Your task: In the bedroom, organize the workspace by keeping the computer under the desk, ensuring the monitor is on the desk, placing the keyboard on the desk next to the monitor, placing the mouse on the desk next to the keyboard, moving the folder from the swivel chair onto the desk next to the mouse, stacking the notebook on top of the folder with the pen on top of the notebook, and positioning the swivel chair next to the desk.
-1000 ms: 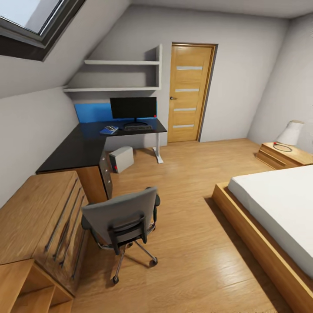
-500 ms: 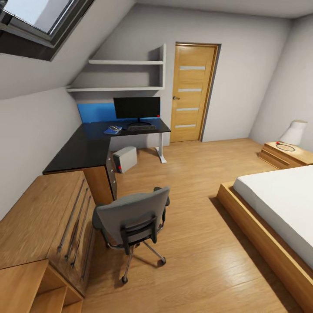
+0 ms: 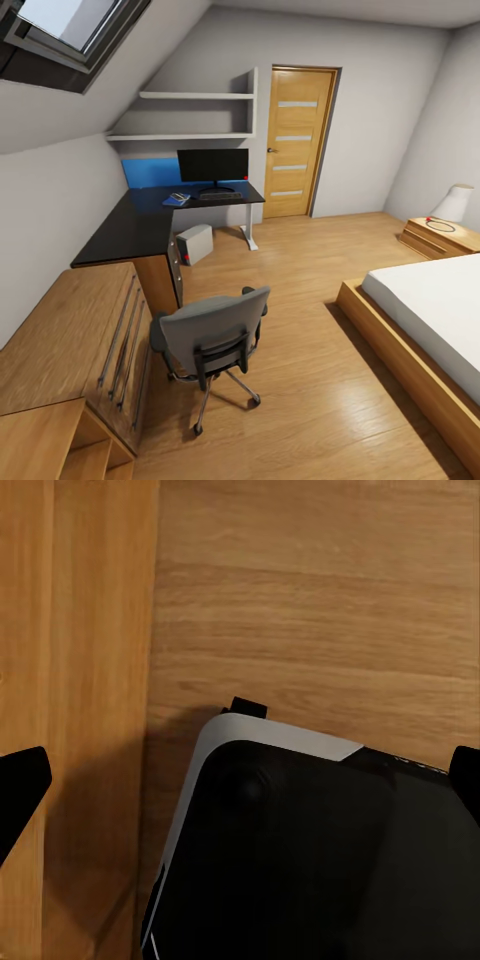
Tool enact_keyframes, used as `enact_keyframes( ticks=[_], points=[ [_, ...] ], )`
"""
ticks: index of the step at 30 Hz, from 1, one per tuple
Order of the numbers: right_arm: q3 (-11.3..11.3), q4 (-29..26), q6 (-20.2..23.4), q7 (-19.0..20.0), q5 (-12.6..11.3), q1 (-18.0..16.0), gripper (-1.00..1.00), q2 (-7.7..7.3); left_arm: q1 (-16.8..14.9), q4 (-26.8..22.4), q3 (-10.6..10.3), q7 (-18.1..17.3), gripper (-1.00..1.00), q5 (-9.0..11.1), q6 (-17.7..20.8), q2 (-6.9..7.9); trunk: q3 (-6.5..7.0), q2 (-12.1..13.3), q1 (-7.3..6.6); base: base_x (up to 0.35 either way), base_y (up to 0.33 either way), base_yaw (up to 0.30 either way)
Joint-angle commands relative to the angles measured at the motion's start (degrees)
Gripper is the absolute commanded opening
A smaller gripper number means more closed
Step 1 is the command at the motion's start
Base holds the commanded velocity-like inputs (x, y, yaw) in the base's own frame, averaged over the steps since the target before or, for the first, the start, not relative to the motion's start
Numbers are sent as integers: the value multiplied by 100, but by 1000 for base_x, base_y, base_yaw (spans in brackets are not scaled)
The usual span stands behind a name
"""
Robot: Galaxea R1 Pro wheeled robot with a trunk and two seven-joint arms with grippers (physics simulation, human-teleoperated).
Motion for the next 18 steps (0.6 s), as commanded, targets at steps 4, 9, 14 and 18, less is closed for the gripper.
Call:
enact_keyframes(
  ticks=[4,9,14,18],
  points=[
    [48,2,-2,-52,0,-2,100,2,-4,0,-49,32,100,30,-23,0,-11,-11,3,0,28,0],
    [48,2,-2,-52,0,-3,100,2,-4,-8,-49,32,100,32,-101,2,-11,-11,3,0,9,0],
    [47,2,-2,-52,0,-3,100,2,-4,-42,-37,46,100,51,-354,6,-11,-11,3,0,2,0],
    [47,2,-2,-52,0,-2,100,2,-4,-57,-20,65,100,64,-471,0,-11,-11,3,0,0,0]
  ],
)
